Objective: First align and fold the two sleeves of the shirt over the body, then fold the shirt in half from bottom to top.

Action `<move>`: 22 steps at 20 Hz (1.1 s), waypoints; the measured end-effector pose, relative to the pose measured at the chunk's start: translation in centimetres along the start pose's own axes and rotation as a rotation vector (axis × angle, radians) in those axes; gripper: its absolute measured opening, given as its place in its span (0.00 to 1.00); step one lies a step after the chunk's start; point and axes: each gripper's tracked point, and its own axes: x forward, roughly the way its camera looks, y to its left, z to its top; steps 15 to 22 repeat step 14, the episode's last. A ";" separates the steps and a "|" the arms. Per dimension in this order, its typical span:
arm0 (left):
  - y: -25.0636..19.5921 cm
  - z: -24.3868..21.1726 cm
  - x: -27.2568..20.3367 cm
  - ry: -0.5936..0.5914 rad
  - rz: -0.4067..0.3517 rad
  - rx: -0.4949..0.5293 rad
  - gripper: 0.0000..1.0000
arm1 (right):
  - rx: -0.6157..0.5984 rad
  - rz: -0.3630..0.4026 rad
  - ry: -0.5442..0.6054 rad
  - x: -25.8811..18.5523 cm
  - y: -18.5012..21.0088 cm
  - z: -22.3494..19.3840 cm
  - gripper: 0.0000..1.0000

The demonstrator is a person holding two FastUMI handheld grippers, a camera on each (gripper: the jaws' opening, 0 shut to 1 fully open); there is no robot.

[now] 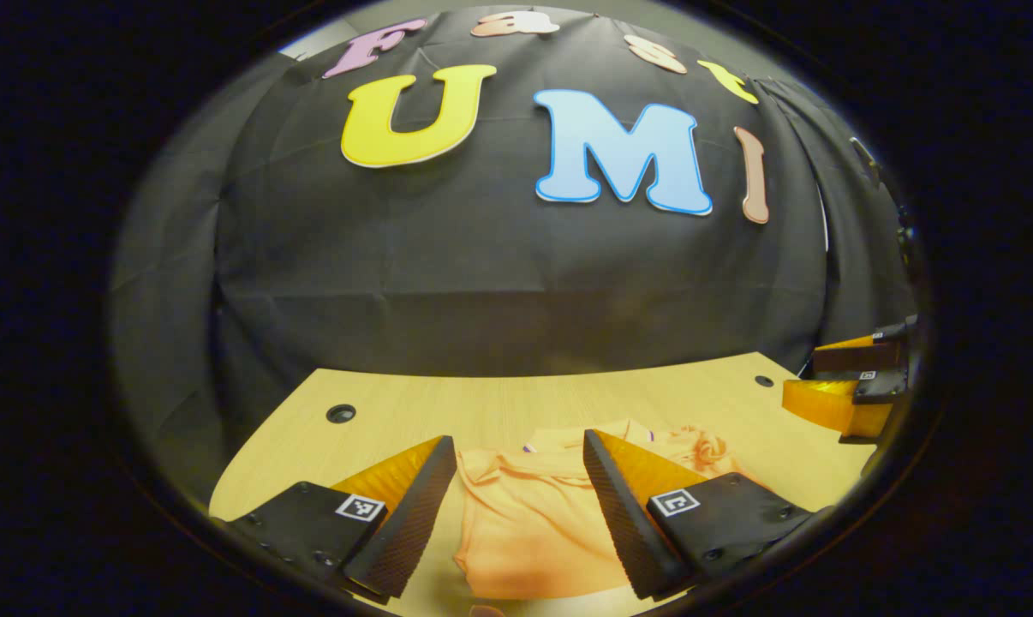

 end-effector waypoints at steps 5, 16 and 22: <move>-1.2 2.2 -5.0 -0.078 0.016 0.001 0.97 | -0.011 0.017 -0.063 -4.9 0.1 0.5 0.96; -4.2 3.4 -14.8 -0.167 0.065 -0.020 0.96 | 0.003 0.038 -0.194 -13.5 -1.8 1.3 0.95; -4.2 3.4 -14.8 -0.167 0.065 -0.020 0.96 | 0.003 0.038 -0.194 -13.5 -1.8 1.3 0.95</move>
